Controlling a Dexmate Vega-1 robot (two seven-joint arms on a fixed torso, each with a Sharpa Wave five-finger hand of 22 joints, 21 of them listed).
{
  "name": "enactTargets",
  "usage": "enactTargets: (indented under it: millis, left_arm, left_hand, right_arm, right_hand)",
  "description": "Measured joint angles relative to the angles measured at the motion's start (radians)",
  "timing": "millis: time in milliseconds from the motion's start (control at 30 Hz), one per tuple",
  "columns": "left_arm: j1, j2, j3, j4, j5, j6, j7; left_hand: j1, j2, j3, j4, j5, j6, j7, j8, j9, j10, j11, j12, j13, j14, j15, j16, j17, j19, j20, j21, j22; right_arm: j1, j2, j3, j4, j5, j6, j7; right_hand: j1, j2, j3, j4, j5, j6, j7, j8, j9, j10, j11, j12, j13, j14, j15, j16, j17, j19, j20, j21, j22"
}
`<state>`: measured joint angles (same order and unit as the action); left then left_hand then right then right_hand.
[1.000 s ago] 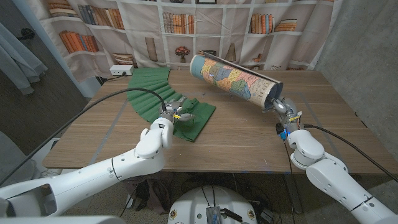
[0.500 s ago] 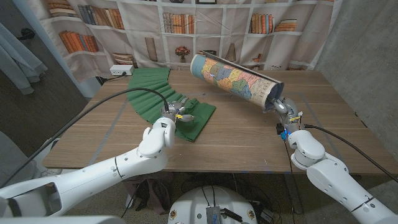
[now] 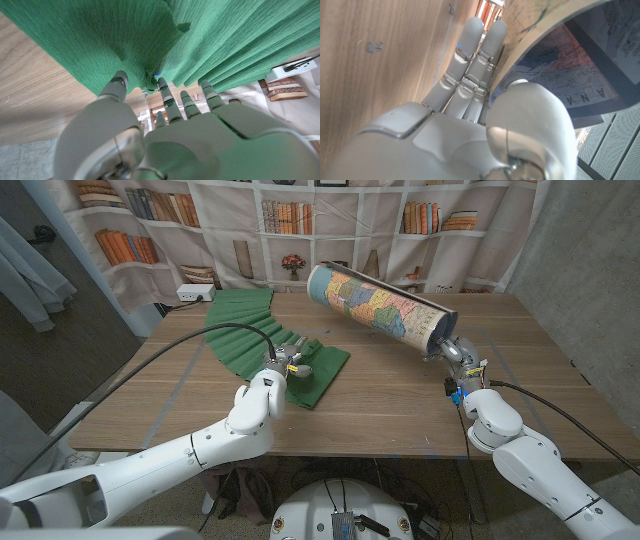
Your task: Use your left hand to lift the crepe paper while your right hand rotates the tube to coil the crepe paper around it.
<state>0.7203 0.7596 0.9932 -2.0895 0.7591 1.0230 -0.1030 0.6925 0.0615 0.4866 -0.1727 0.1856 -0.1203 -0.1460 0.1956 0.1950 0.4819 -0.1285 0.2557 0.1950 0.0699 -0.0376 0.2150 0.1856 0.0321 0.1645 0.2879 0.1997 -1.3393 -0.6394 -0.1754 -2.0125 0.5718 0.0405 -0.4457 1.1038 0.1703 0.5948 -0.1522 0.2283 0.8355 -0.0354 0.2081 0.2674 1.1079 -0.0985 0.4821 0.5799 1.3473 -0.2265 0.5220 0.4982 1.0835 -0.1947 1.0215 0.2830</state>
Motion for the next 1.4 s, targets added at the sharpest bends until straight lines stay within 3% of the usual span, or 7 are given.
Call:
enactTargets:
  millis: [333,467,667,800,1000,1200,1400]
  left_arm:
    - [0.001,-0.018,0.003,0.014,0.023,-0.006,-0.017]
    - [0.001,-0.026,0.003,0.020,0.027,-0.008,-0.022]
    - [0.001,-0.038,0.008,0.028,0.034,-0.011,-0.025]
    - [0.005,-0.046,0.008,0.032,0.037,-0.017,-0.020]
    - [0.020,-0.063,0.000,0.042,0.037,-0.031,0.021]
    - [0.049,-0.086,-0.022,0.058,0.028,-0.057,0.088]
    - [0.079,-0.109,-0.045,0.075,0.017,-0.081,0.157]
  left_hand:
    - [0.003,-0.018,-0.013,0.013,-0.005,-0.011,0.010,0.000,0.000,0.025,0.010,-0.005,0.000,0.011,0.001,-0.002,-0.002,0.000,0.000,0.000,0.000]
    - [-0.003,-0.025,-0.013,0.018,-0.005,-0.016,0.027,0.000,0.000,0.046,0.000,-0.005,0.000,0.023,0.002,-0.002,-0.002,0.000,0.000,0.000,0.000]
    - [-0.003,-0.024,-0.010,0.021,-0.008,-0.017,0.028,0.000,0.000,0.081,-0.014,-0.005,0.001,0.047,0.001,0.005,-0.002,0.002,0.002,0.000,0.000]
    - [0.037,0.015,0.015,0.019,-0.008,-0.025,0.069,0.000,0.001,0.100,-0.032,-0.005,0.003,0.074,-0.001,0.005,0.003,0.018,0.011,0.000,0.000]
    - [0.072,0.027,0.031,0.018,-0.008,-0.009,0.090,0.009,0.003,0.161,-0.058,0.007,0.012,0.113,-0.001,0.013,0.003,0.034,0.005,0.000,0.000]
    - [0.095,0.050,0.056,0.012,-0.008,0.046,0.083,0.023,0.003,0.234,-0.079,0.032,0.029,0.169,-0.001,0.032,0.011,0.056,0.005,0.000,0.000]
    - [0.236,0.087,0.074,-0.005,-0.008,0.082,0.069,0.023,0.003,0.360,-0.088,0.126,0.097,0.260,-0.003,0.075,0.043,0.077,-0.005,0.000,-0.005]
  right_arm:
    - [-0.001,0.002,0.006,0.002,0.007,0.003,0.004]
    - [-0.002,0.003,0.007,0.003,0.010,0.006,0.005]
    - [-0.005,0.005,0.011,0.004,0.015,0.010,0.006]
    - [-0.008,0.006,0.013,0.004,0.019,0.013,0.006]
    - [-0.012,0.006,0.016,0.004,0.023,0.017,0.008]
    - [-0.015,0.006,0.021,0.004,0.029,0.020,0.011]
    - [-0.020,0.006,0.027,0.002,0.034,0.023,0.013]
  right_hand:
    - [0.000,0.000,0.000,0.000,0.000,0.003,-0.003,-0.002,0.000,0.000,0.000,-0.003,0.002,0.000,0.000,0.000,0.005,0.000,0.000,0.007,-0.005]
    - [0.000,0.000,0.000,0.000,0.000,0.005,-0.005,-0.004,0.000,0.000,0.000,-0.003,0.002,0.000,0.000,0.000,0.003,0.000,0.000,0.010,-0.005]
    - [0.000,0.000,0.000,0.000,-0.001,0.005,-0.005,-0.001,0.000,0.000,0.000,-0.003,0.002,0.002,0.002,0.000,0.005,0.000,0.000,0.011,-0.009]
    - [0.000,0.000,0.000,0.000,-0.002,0.005,-0.005,-0.001,-0.001,0.000,0.000,-0.003,0.002,0.002,0.002,-0.004,0.003,0.000,0.000,0.011,-0.009]
    - [0.000,0.000,0.000,0.000,0.001,0.004,-0.004,-0.001,-0.005,0.001,0.000,-0.010,0.005,0.002,0.002,-0.004,0.005,0.000,0.000,0.018,-0.014]
    - [0.000,0.000,0.000,0.000,0.001,0.004,-0.004,-0.001,-0.005,0.002,0.001,-0.010,0.004,0.002,0.002,-0.004,0.005,0.000,0.000,0.018,-0.019]
    - [0.000,0.000,0.000,0.000,0.001,0.004,-0.004,-0.001,-0.005,0.002,0.001,-0.010,0.007,0.002,0.002,-0.004,0.005,-0.004,0.004,0.020,-0.020]
